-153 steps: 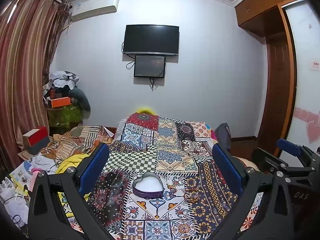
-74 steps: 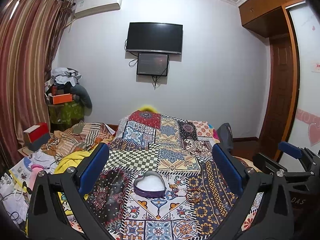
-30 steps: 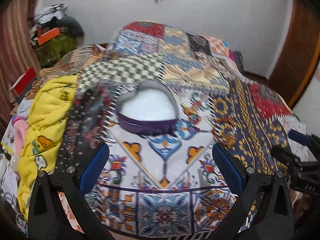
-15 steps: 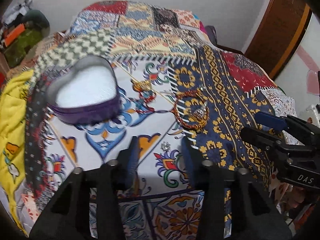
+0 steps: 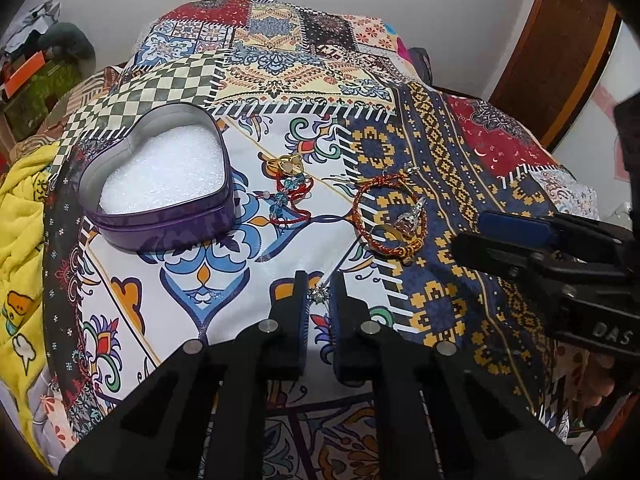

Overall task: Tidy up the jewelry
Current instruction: 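Lower both tools toward the jewelry beside the purple heart tin, then close the right tool on the silver ring beside the red bracelet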

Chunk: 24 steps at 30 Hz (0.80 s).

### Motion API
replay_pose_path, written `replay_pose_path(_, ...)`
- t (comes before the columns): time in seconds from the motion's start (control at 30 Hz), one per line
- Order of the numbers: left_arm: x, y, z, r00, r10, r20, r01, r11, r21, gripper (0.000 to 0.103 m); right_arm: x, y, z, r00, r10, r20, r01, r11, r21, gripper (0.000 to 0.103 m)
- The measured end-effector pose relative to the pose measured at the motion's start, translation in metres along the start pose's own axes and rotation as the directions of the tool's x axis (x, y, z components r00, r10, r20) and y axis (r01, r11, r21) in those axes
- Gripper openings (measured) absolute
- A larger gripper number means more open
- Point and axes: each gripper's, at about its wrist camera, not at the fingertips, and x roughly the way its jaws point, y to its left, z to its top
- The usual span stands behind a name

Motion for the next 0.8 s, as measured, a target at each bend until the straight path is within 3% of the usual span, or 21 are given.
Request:
replay_pose_path(0.17, -0.003, 0.000, -0.004, 1.000, -0.011, 0.015, 0.011, 1.000, -0.001, 0.009, 0.015, 0.002, 0.008, 0.999, 0.019, -0.026, -0.019, 1.000, 0.000, 0.025)
replay_pose_path(0.6, -0.006, 0.005, -0.005, 0.999, -0.036, 0.035, 0.036, 0.999, -0.015, 0.008, 0.035, 0.004, 0.017, 0.998, -0.002, -0.056, 0.001, 1.000, -0.011, 0.022)
replay_pose_path(0.67, -0.007, 0.006, -0.006, 0.999, -0.031, 0.039, 0.031, 0.999, -0.014, 0.009, 0.036, 0.005, 0.018, 0.998, -0.025, -0.051, 0.024, 0.999, -0.021, 0.013)
replay_pose_path(0.8, -0.013, 0.007, -0.005, 0.998, -0.020, 0.052, 0.020, 1.000, -0.014, 0.008, 0.035, 0.005, 0.018, 0.998, -0.030, -0.046, 0.029, 0.999, -0.018, 0.011)
